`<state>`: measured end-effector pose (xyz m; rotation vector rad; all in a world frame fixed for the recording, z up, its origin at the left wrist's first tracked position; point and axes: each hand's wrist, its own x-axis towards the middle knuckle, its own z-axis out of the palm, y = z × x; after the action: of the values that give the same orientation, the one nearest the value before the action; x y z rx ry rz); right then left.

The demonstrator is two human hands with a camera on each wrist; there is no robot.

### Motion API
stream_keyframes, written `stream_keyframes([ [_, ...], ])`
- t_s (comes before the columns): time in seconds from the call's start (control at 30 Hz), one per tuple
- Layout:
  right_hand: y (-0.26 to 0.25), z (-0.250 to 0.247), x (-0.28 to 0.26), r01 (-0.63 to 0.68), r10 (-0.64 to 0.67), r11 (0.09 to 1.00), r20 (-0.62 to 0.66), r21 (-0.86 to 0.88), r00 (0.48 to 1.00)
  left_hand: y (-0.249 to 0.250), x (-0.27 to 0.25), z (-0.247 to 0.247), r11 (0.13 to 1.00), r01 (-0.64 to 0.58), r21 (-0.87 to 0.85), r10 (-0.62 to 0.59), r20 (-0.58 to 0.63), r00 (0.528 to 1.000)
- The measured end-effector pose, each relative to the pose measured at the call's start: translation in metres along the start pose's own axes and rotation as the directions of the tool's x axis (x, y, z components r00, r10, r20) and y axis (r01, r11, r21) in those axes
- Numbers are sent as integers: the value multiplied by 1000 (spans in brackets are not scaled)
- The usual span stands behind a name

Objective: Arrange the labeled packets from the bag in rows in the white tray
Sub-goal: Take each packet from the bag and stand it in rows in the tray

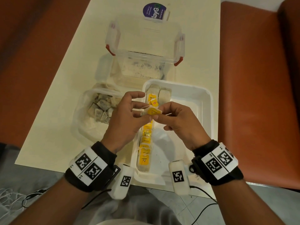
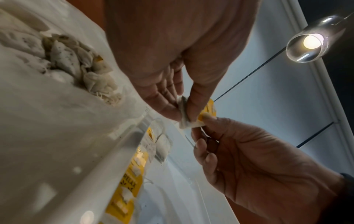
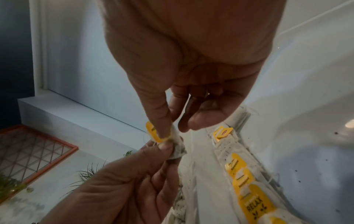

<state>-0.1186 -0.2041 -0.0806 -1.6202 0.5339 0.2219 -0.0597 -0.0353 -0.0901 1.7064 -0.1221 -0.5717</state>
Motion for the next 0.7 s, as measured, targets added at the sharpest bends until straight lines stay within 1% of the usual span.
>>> stream_keyframes([
  [0.1, 0, -1, 2, 16, -15, 999, -21, 47, 1000, 5, -2, 2, 998, 53, 32, -56, 118, 991],
  [0.17, 0, -3, 3, 22, -20, 997, -32, 73, 999, 8, -4, 3, 994, 105, 6, -104, 170, 980],
  [0.23, 0, -4, 4, 28, -25, 996, -38, 82, 999, 9, -3, 3, 988, 153, -36, -145, 153, 977],
  [0.3, 0, -5, 4, 25, -23, 996, -33, 83, 999, 8, -2, 2, 984, 174, -42, -168, 120, 978],
  [0.4, 2, -5, 6, 17, -14, 996, -29, 87, 999, 8, -2, 1, 988, 153, 21, -155, 119, 981],
  [0.57, 2, -7, 9, 25, -23, 995, -18, 99, 1000, 7, -4, -3, 990, 125, 71, -133, 119, 984],
  [0.63, 4, -11, 15, 39, -34, 995, -55, 89, 998, 8, -5, -6, 986, 103, 131, -117, 105, 988],
  [0.7, 11, -17, 25, 44, -40, 999, -125, 27, 991, 10, -7, -11, 983, 94, 158, -107, 80, 991],
])
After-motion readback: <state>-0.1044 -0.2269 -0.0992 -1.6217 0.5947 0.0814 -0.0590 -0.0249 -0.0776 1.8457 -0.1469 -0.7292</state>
